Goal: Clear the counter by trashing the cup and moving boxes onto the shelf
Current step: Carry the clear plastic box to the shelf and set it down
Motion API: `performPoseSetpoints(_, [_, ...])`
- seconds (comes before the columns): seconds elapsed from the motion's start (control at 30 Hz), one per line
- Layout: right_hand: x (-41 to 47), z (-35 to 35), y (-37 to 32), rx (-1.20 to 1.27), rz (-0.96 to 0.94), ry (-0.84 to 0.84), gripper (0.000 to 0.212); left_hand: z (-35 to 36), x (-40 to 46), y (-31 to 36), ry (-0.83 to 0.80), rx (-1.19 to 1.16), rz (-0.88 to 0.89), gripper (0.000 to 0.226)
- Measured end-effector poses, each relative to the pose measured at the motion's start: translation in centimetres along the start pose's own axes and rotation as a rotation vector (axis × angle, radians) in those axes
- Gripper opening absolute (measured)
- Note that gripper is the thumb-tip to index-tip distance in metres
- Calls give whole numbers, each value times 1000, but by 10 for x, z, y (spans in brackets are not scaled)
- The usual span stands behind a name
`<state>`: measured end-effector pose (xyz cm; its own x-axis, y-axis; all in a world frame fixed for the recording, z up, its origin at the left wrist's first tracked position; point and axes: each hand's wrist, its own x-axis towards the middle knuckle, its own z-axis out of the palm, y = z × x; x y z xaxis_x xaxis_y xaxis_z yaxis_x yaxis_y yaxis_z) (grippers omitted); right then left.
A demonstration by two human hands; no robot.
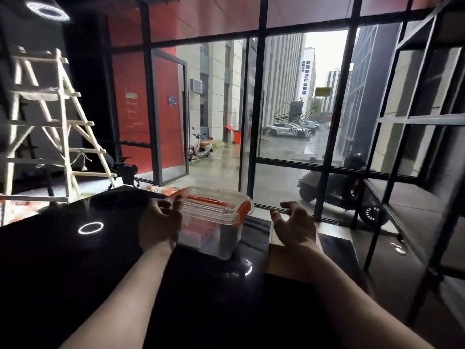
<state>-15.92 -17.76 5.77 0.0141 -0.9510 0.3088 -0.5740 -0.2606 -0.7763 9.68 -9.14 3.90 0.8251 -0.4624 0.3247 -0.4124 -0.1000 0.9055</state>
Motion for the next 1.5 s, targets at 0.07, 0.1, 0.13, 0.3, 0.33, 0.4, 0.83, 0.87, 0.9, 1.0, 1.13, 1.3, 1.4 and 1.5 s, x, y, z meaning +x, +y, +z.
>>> performPoseSetpoints(0.07, [2,17,-14,40,-4,-17,46,-5,24,-9,2,-24,16,46])
performPoseSetpoints(0.1, [2,25,-21,61,-4,-30,47,-6,35,-13,-13,-41,21,47])
performPoseSetpoints(0.13, [3,41,-34,69,-10,-40,49,-10,52,-20,-44,-53,19,49])
performPoseSetpoints(0.3, [3,72,-51,119,50,-130,60,-11,68,-28,-354,-149,-98,92])
performPoseSetpoints(0.33, [2,75,-50,129,76,-152,61,-9,66,-28,-409,-190,-122,96])
performPoseSetpoints(0.4, [1,84,-51,160,111,-165,57,-5,67,-30,-519,-274,-158,87])
performPoseSetpoints(0.83, [-5,57,-65,447,136,-86,31,-20,71,3,-398,-419,-126,60])
performPoseSetpoints(0.87, [-5,49,-68,479,127,-70,29,-24,68,14,-381,-420,-82,61])
performPoseSetpoints(0.9, [-5,39,-70,497,120,-52,30,-26,65,26,-368,-422,-41,61])
performPoseSetpoints(1.0, [-7,4,-73,495,131,14,43,-25,47,63,-347,-434,38,59])
performPoseSetpoints(1.13, [-18,-64,-61,490,96,153,47,-8,4,111,-415,-510,109,41])
performPoseSetpoints(1.3, [-49,-181,-15,416,77,322,42,26,-94,174,-580,-576,178,25])
performPoseSetpoints(1.4, [-74,-257,28,353,88,405,47,54,-165,208,-671,-604,194,13])
performPoseSetpoints(1.5, [-101,-331,77,285,109,462,55,88,-244,236,-737,-671,153,21])
